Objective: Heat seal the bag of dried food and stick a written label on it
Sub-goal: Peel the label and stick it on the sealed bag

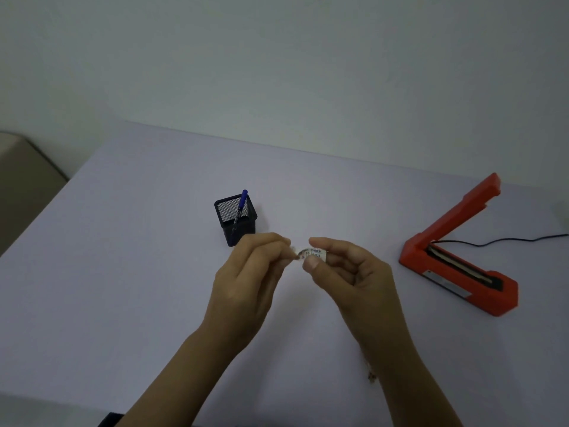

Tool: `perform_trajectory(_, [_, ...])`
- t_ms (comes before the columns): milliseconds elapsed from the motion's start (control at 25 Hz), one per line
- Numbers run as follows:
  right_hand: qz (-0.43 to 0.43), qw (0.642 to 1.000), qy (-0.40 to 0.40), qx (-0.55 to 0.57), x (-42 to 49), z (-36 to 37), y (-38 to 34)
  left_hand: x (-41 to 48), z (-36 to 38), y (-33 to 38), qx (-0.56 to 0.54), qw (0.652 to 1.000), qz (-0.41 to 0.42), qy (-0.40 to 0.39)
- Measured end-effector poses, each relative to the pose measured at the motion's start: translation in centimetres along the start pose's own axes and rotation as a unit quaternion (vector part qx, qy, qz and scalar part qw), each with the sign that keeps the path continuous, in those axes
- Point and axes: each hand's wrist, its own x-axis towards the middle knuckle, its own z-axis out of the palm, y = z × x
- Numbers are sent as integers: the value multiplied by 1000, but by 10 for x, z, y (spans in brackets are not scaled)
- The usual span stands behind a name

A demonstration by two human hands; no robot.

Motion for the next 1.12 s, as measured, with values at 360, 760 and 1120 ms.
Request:
perform_trajectory(360, [39,993,-107,31,10,0,2,7,0,14,-225,937,-264,-49])
perform_trajectory(760, [-18,999,-12,48,7,2,10,-1,4,20,-132,970,-200,38])
perform_trajectory(1120, [54,994,95,-2,30,9,73,-23,-13,-15,-214,869,-433,107])
